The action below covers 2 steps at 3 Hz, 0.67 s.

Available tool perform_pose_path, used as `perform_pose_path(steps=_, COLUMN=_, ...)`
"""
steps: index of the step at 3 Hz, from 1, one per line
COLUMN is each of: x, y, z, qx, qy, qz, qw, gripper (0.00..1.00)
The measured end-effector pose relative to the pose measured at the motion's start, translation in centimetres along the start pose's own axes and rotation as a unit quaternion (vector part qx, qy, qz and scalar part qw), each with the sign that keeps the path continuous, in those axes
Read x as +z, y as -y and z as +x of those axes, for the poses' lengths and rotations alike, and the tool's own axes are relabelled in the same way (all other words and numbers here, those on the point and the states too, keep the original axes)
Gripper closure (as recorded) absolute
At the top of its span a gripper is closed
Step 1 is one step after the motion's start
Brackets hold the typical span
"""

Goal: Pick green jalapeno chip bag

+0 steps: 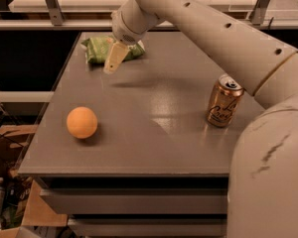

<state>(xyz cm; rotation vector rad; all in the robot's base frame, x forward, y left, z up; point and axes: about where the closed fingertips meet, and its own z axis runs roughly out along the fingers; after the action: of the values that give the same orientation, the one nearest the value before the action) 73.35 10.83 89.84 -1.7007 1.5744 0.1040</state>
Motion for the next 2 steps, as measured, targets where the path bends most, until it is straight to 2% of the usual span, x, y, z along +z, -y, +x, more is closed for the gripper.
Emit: perform_pose_path(steps=2, x=2.1, y=0.4, z=-1.9, qx=0.032, qy=0.046, qz=-0.013, qw=0.9983, gripper=0.00)
